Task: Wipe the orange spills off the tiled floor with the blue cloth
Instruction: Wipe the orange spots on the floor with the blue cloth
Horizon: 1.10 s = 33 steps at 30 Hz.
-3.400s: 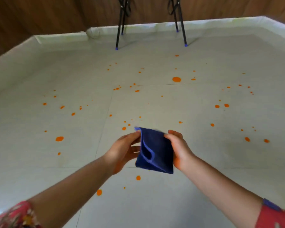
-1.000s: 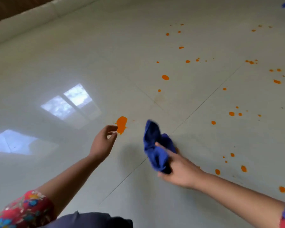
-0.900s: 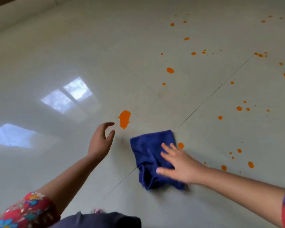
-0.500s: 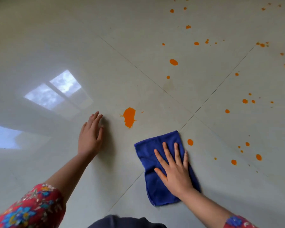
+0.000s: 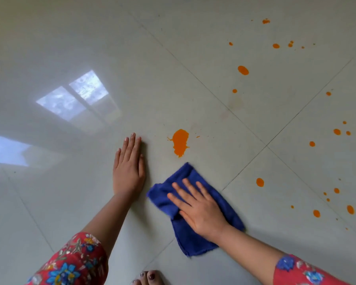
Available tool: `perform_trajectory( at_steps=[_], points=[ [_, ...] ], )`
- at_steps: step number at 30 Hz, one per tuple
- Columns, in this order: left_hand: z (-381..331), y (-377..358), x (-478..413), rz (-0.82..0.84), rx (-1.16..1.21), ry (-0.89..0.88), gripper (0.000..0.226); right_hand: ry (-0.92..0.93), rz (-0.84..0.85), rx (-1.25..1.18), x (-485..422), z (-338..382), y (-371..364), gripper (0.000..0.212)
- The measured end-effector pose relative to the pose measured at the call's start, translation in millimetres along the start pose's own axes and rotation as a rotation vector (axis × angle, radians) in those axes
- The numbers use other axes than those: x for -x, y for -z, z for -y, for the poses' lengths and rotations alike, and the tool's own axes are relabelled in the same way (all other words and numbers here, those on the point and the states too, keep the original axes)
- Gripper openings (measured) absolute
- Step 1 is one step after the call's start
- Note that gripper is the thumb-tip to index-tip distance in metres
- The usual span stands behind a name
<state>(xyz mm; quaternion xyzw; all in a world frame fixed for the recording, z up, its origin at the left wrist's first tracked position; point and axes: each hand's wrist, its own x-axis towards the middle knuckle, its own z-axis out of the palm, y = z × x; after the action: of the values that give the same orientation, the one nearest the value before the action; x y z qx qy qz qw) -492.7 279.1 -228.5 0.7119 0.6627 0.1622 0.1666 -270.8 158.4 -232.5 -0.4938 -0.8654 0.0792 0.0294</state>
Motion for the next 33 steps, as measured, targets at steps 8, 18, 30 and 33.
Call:
perform_trajectory(
  at_steps=[8,18,30,33],
  points=[
    [5.4,3.1,-3.2,-0.196,0.139,0.286,0.056,-0.035,-0.073,0.180,-168.5,-55.0,9.0,0.048],
    [2.9,0.0,-4.7,-0.184,0.106,0.295,0.057,-0.215,-0.147,-0.070,-91.7,-8.7,-4.5,0.054],
    [40.3,16.5,-33.8,-0.112,-0.017,0.264,0.056,-0.548,-0.153,0.023,-102.1,-65.3,11.3,0.067],
    [38.2,11.9,-34.8,-0.090,-0.066,0.235,0.056,-0.185,-0.152,0.024,-122.9,-27.2,2.9,0.055]
  ],
)
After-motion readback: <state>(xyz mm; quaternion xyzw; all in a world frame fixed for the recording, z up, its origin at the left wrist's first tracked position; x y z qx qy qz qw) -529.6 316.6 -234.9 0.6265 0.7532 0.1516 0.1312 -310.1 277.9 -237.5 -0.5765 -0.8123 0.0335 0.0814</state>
